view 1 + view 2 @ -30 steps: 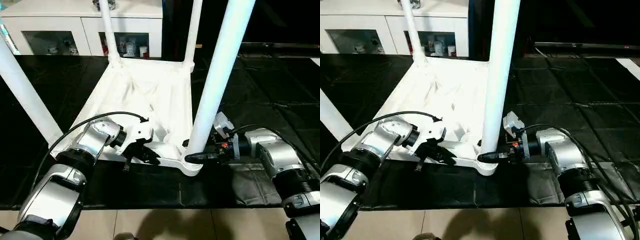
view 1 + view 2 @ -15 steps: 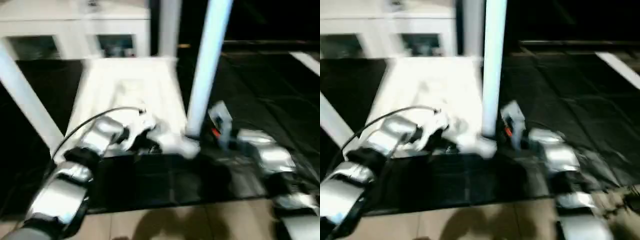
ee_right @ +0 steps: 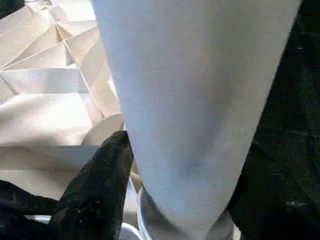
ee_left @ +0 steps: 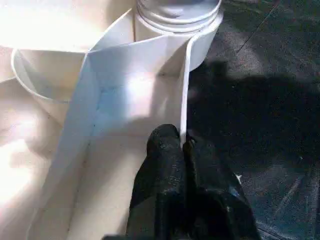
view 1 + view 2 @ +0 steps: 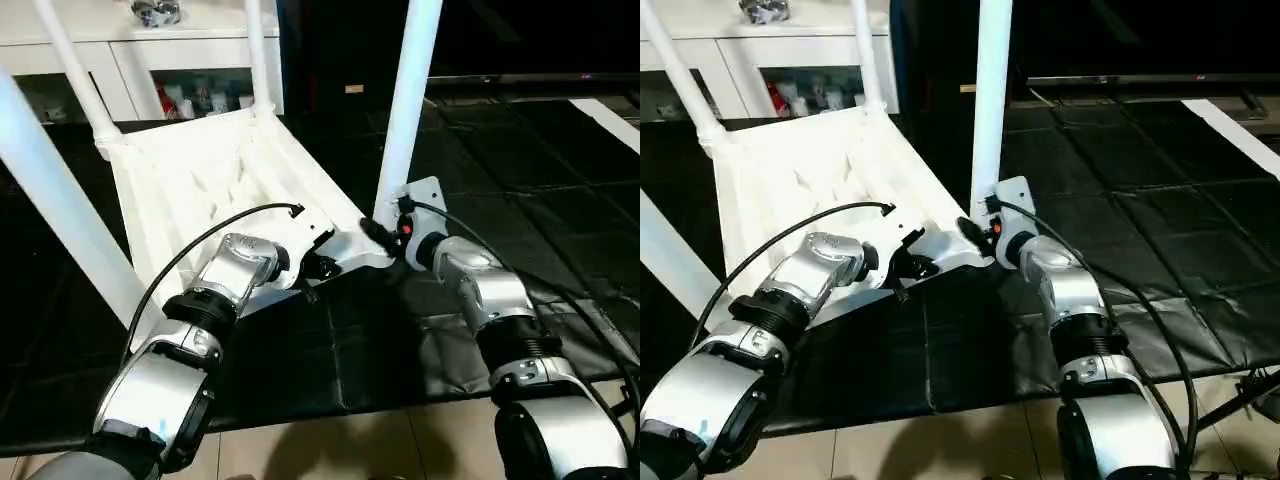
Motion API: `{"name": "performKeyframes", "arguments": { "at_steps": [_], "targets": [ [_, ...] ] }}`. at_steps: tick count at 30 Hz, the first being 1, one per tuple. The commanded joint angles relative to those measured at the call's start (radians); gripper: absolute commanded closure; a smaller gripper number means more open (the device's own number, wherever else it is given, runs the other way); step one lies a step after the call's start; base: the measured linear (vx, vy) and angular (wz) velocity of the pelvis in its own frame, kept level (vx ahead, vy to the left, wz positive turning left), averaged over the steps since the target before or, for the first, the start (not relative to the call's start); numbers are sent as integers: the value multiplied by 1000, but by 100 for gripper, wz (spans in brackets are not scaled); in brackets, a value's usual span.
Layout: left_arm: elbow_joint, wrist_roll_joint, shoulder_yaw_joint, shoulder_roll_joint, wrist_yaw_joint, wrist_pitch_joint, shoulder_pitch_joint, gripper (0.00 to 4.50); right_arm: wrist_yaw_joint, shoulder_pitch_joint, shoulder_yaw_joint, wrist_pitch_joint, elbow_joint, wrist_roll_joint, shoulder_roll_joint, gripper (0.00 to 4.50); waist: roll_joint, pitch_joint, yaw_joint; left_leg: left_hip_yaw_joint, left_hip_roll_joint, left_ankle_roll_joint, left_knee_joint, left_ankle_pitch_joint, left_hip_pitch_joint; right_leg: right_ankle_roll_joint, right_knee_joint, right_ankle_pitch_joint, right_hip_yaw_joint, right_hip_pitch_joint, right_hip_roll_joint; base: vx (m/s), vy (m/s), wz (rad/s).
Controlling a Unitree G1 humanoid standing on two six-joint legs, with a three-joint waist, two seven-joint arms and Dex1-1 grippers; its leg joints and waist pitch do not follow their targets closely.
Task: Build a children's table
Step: Rotate leg to tighten
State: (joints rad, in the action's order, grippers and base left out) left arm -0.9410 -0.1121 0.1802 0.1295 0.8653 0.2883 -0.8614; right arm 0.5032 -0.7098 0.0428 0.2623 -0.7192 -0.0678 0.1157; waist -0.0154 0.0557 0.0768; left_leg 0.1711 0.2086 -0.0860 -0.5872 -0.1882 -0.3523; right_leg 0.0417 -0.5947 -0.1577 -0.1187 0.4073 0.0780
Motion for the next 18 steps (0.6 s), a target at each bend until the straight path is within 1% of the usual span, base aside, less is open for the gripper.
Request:
{"name": "performKeyframes", "arguments": {
  "at_steps": [1,3,4,5,6,7,8,9,10,11,13,14,15,16,17,18],
  "targets": [
    [50,35,-14,-41,-17,-20,-52,450,65,12,-81,6,-22,-15,-81,134,3,-77,7,-2,16,78,56,-117,-2,183,72,-226,56,-72,73,0,0,0],
    [46,32,-12,-32,-10,-28,-51,450,73,17,-78,-5,-20,-14,-73,133,2,-77,6,-3,16,77,57,-120,-3,186,71,-219,55,-73,73,0,0,0],
    [46,31,-11,-30,-8,-33,-50,450,77,19,-78,-7,-19,-15,-71,113,2,-77,5,-3,16,78,57,-122,-2,187,72,-219,56,-72,73,0,0,0],
    [43,25,-3,-16,12,-54,-45,450,115,28,-75,-31,-9,-22,-58,98,1,-78,6,-3,16,78,57,-121,-2,190,71,-214,56,-72,74,0,0,0],
    [42,24,-2,-2,25,-68,-40,450,160,38,-70,-35,8,-38,-44,89,0,-79,6,-3,16,83,56,-121,-3,193,69,-200,56,-74,73,0,0,0],
    [41,25,-2,10,39,-76,-35,450,199,48,-70,-46,21,-45,-27,90,1,-81,9,-3,17,94,55,-113,-4,198,66,-169,57,-76,73,0,0,0],
    [41,26,-3,16,47,-79,-33,450,220,54,-71,-52,28,-49,-17,90,1,-81,9,-3,18,99,54,-108,-4,204,63,-151,58,-75,73,0,0,0],
    [39,23,1,31,63,-89,-29,450,258,65,-77,-60,38,-48,9,68,1,-82,12,-4,19,105,53,-101,-3,212,61,-133,56,-75,72,0,0,0],
    [38,21,3,40,74,-94,-27,450,279,71,-82,-67,42,-46,25,68,1,-82,12,-2,20,108,53,-99,-2,215,59,-124,57,-73,71,0,0,0],
    [36,18,7,49,85,-103,-24,450,294,75,-82,-73,44,-45,39,44,1,-82,16,-2,20,110,52,-95,-3,224,58,-118,57,-74,71,0,0,0],
    [34,16,17,73,130,-138,-13,450,339,84,-80,-90,53,-49,77,44,0,-81,21,-2,21,109,52,-104,-4,226,58,-124,57,-74,73,0,0,0],
    [33,14,24,89,163,-155,-6,450,385,91,-78,-97,70,-63,100,40,0,-81,23,-1,20,109,52,-111,-4,221,60,-133,56,-74,73,0,0,0],
    [32,12,28,97,177,-163,-4,450,409,95,-77,-100,79,-71,110,29,1,-81,25,0,20,110,51,-113,-6,218,60,-135,57,-75,72,0,0,0],
    [33,12,33,105,197,-175,0,450,440,100,-75,-102,90,-81,120,5,0,-81,26,-1,22,110,52,-117,-5,217,60,-138,56,-74,73,0,0,0],
    [33,13,41,118,228,-194,6,450,486,106,-72,-106,105,-96,135,5,-3,-81,29,-1,23,108,52,-125,-4,215,61,-147,55,-73,72,0,0,0],
    [33,8,49,131,251,-225,11,450,535,113,-71,-108,120,-111,154,5,-2,-81,30,-1,24,108,53,-128,-4,213,60,-149,55,-72,71,0,0,0]
  ]
}}
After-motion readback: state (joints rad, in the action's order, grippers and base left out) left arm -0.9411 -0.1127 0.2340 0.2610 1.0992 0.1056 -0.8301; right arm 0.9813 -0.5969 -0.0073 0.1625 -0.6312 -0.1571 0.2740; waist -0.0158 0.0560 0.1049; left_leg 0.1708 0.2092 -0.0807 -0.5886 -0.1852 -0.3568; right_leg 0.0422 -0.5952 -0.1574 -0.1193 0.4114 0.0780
